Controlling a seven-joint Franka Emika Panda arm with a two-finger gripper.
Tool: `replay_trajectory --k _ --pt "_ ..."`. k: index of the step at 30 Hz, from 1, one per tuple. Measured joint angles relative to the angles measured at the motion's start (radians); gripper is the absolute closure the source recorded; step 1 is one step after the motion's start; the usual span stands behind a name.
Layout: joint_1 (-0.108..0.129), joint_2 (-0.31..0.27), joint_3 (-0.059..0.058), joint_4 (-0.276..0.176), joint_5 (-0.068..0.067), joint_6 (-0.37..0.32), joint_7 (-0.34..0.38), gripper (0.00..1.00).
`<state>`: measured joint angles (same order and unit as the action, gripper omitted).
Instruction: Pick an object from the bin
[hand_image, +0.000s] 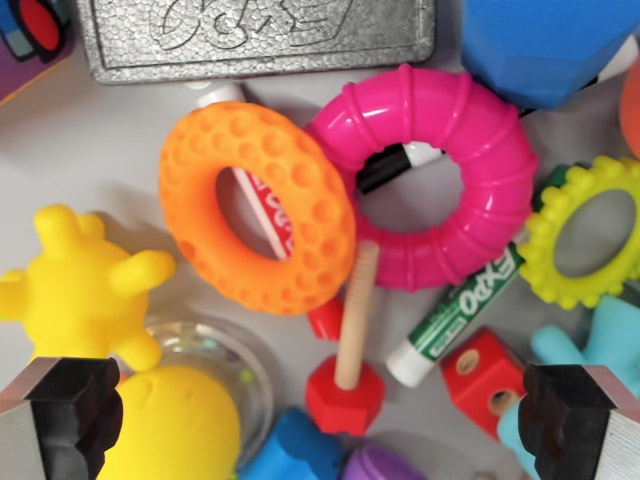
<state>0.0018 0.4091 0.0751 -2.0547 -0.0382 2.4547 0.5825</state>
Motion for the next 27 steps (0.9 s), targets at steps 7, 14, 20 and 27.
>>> replay_trajectory --k 7,14,20,27 --pt "0.001 0.057 -0.002 -0.001 -0.007 0.058 0.000 0.00" --pt "0.007 0.114 -0.009 0.003 -0.011 0.110 0.002 0.00" --pt "0.013 0.161 -0.015 0.012 -0.012 0.148 0.002 0.00" --pt "0.020 0.209 -0.023 0.024 -0.012 0.184 0.002 0.00"
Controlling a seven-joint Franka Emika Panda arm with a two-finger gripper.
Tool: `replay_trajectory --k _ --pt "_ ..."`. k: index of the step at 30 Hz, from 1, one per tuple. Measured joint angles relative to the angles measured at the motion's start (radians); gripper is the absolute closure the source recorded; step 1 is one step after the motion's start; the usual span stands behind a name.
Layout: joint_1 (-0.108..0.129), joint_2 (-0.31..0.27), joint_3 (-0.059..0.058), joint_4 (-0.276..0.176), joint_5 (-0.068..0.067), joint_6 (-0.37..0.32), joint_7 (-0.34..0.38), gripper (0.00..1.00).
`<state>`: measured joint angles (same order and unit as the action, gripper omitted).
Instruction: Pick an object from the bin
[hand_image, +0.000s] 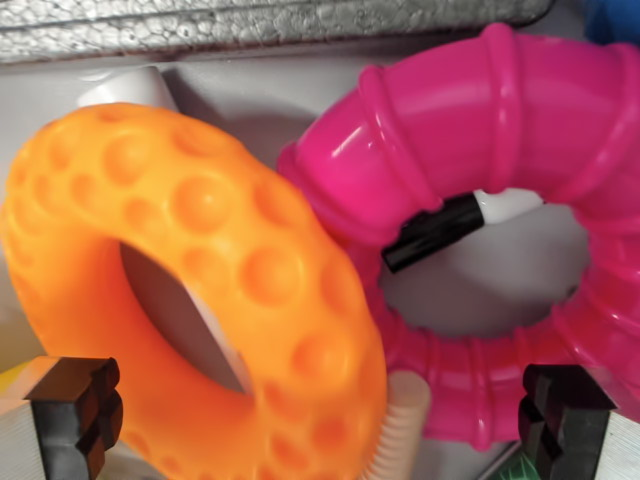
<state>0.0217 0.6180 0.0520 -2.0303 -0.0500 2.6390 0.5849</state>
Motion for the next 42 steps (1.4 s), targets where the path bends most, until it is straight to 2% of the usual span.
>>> replay_trajectory --k 4,19,20,27,35,42 --pt "0.005 0.016 -0.006 0.009 0.000 0.016 0.000 0.00" --pt "0.014 0.043 -0.007 0.029 0.000 0.045 0.000 0.00" --pt "0.014 0.044 -0.007 0.030 0.000 0.046 0.000 1.00" --pt "0.012 0.056 -0.010 0.033 0.000 0.051 0.000 1.00" --pt "0.017 0.055 -0.005 0.030 0.000 0.050 0.001 1.00" --pt "0.012 0.054 -0.012 0.031 0.000 0.050 0.001 1.00"
